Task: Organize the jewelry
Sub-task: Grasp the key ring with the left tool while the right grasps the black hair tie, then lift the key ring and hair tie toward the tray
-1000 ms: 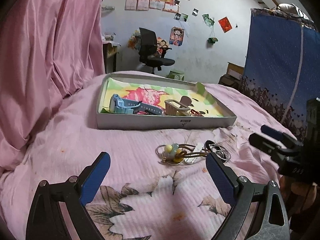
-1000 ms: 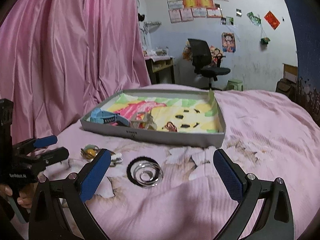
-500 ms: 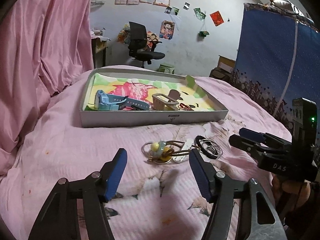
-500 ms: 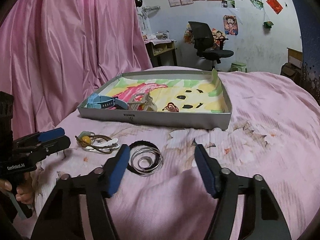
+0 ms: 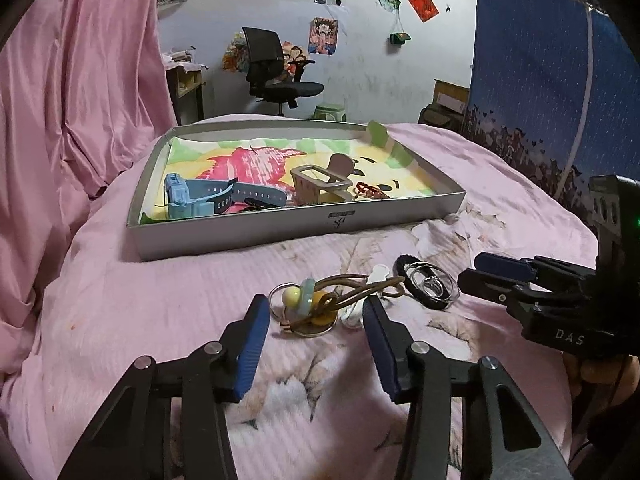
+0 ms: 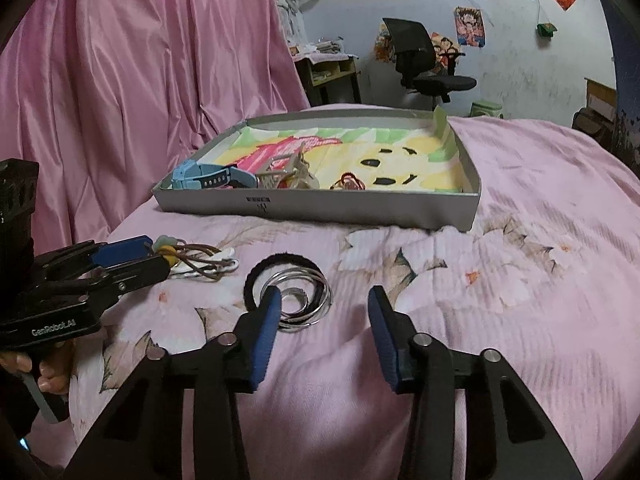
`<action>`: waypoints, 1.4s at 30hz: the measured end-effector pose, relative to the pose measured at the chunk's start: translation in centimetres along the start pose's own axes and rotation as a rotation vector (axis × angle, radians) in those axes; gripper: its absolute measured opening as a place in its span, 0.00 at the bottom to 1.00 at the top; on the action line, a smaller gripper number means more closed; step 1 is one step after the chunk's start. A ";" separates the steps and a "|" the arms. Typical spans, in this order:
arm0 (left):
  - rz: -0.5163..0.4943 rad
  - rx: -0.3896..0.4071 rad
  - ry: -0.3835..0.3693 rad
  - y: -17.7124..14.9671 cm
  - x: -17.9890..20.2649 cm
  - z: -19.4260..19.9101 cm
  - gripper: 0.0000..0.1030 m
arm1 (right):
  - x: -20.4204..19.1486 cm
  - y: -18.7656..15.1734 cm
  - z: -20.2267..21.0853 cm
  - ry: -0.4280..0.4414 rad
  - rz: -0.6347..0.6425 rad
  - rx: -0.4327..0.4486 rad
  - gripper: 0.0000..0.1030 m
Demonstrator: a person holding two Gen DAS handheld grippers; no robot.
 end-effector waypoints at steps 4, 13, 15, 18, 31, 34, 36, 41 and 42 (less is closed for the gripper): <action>0.020 0.001 -0.005 0.3 -0.3 -0.2 0.33 | 0.1 0.1 -0.5 0.015 -0.009 -0.013 0.33; 0.093 0.018 -0.024 0.2 -1.4 -0.4 0.28 | 1.0 0.6 -2.0 0.038 -0.035 -0.059 0.26; 0.097 0.025 -0.025 0.2 -1.5 -0.4 0.28 | 1.1 0.8 -2.4 0.043 -0.037 -0.068 0.22; 0.105 0.036 -0.024 0.2 -1.6 -0.2 0.28 | 1.0 1.3 -2.7 0.050 -0.026 -0.067 0.22; 0.160 0.044 -0.034 0.5 -2.5 0.2 0.28 | -3.2 2.0 -2.8 0.169 0.137 -0.074 0.16; 0.175 0.043 -0.042 0.7 -2.7 0.3 0.28 | -3.7 1.9 -3.0 0.184 0.155 -0.089 0.16; 0.185 0.042 -0.049 0.7 -2.8 0.4 0.28 | -3.9 1.8 -3.3 0.192 0.163 -0.108 0.16; 0.204 0.041 -0.053 0.7 -3.3 0.8 0.28 | -3.9 1.4 -3.6 0.183 0.159 -0.130 0.12; 0.206 0.042 -0.050 0.8 -3.3 0.9 0.28 | -3.8 1.4 -3.6 0.181 0.156 -0.129 0.06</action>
Point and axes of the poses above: each gripper's, at about its wrist camera, not at the fingertips, and z roughly against the way its jaws point, x to its right, y to its top, the point moved 2 cm from there along -z, roughly the way its jaws point, and after that the axes turned 2 degrees about y, right-handed, at the moved point
